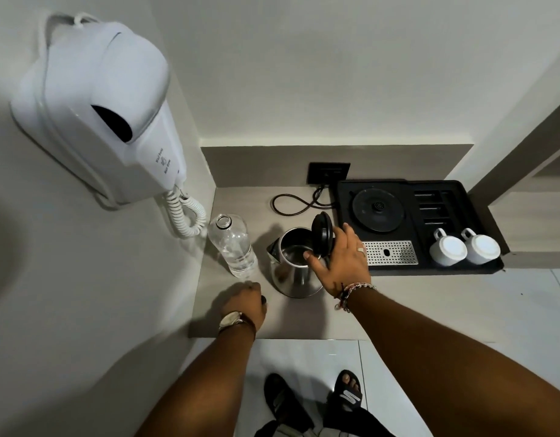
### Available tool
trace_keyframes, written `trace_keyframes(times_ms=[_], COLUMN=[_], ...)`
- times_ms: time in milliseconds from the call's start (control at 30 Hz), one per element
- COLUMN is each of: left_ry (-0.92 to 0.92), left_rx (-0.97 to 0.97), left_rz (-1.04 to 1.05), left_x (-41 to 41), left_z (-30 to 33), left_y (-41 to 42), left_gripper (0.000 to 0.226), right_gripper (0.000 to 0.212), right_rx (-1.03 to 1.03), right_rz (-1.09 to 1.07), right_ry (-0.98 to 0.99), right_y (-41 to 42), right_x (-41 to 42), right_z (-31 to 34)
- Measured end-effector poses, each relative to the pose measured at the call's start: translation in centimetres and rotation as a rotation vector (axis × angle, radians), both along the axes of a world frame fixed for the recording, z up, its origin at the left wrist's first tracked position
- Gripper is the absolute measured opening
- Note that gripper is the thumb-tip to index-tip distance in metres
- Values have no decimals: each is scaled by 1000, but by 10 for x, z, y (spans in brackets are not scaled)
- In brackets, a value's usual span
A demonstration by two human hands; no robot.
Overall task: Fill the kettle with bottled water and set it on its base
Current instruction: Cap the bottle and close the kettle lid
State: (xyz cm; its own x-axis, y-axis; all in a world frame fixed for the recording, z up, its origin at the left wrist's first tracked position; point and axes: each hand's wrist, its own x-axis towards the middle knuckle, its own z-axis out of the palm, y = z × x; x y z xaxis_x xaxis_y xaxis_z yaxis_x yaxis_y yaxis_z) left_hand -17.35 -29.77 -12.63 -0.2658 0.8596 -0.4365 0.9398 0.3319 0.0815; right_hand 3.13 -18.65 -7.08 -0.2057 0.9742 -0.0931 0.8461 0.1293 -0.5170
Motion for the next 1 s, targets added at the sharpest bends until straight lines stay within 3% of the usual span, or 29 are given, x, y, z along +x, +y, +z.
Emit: trace_keyframes(times_ms=[133, 233, 300, 433, 533, 767, 1000], left_ry=[-79, -72, -16, 35, 64, 27, -48], left_rx=[197, 635, 795, 542, 370, 320, 306], left_rz=[-29, -99, -88, 128, 59, 52, 79], left_x=[1, -4, -20, -67, -78, -78, -82], left_z=[53, 128, 176, 229, 231, 216, 214], left_y=[-5, 10, 26, 56, 63, 67, 68], left_gripper=[37, 31, 30, 27, 14, 6, 22], right_gripper=[93, 92, 92, 93, 94, 96, 95], right_rx=[1, 3, -5, -13, -22, -31, -30], right_rz=[-12, -12, -10, 8, 9, -3, -5], right_ry=[12, 46, 50, 17, 7, 8, 16], right_y=[-2, -4, -5, -4, -4, -4, -2], right_x=[-2, -7, -7, -2, -3, -3, -3], right_z=[2, 7, 10, 11, 13, 11, 11])
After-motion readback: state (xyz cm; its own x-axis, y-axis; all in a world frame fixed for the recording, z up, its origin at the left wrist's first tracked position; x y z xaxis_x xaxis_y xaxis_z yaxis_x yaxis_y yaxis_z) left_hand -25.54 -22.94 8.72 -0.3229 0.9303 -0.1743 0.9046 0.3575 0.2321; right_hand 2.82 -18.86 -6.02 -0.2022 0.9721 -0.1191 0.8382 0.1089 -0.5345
